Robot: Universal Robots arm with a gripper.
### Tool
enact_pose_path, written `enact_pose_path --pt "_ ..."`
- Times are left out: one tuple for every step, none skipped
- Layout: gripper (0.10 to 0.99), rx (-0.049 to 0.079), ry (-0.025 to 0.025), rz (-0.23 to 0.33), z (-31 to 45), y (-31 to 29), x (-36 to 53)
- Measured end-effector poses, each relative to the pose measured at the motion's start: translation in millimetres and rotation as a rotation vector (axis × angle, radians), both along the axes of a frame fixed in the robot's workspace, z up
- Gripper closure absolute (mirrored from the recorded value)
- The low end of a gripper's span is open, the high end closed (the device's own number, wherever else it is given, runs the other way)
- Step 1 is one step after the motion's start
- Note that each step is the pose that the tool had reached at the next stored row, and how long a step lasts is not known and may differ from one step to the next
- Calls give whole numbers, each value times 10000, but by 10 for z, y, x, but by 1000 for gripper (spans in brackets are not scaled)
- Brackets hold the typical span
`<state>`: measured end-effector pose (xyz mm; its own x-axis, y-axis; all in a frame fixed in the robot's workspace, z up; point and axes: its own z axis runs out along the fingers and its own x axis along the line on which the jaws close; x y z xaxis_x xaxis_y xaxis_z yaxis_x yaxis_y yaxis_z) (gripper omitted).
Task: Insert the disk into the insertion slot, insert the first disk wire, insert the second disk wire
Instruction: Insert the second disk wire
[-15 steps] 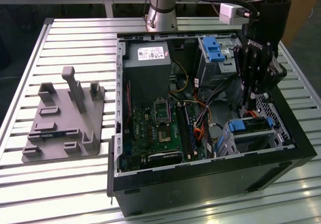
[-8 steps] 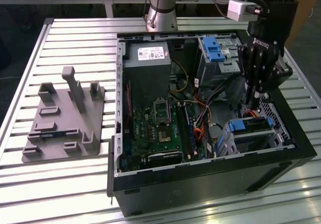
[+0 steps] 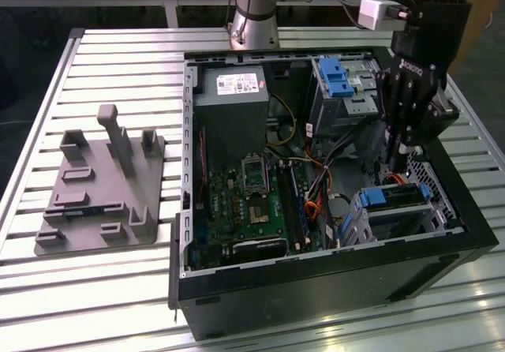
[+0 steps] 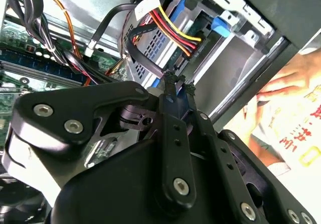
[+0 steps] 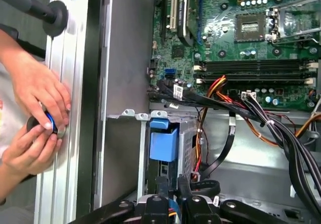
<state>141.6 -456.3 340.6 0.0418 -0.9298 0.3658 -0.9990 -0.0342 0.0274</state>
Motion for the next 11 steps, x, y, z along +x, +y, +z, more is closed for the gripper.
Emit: enact_pose_path --pt "890 0 1 -128 0 0 0" --pt "890 0 1 -262 -1 0 0" --pt "890 0 1 -394 -1 0 0" --pt "890 1 0 -539 -1 0 0" --pt "890 1 0 -673 -1 0 0" --pt "890 4 1 -799 -2 0 0" --pt "890 15 0 -894 -1 0 0" --pt "890 72 3 -936 -1 0 -1" --pt "890 206 10 -942 -2 -2 0" --pt "890 385 19 -940 -3 -6 3" --pt "890 546 27 -939 -3 -10 8"
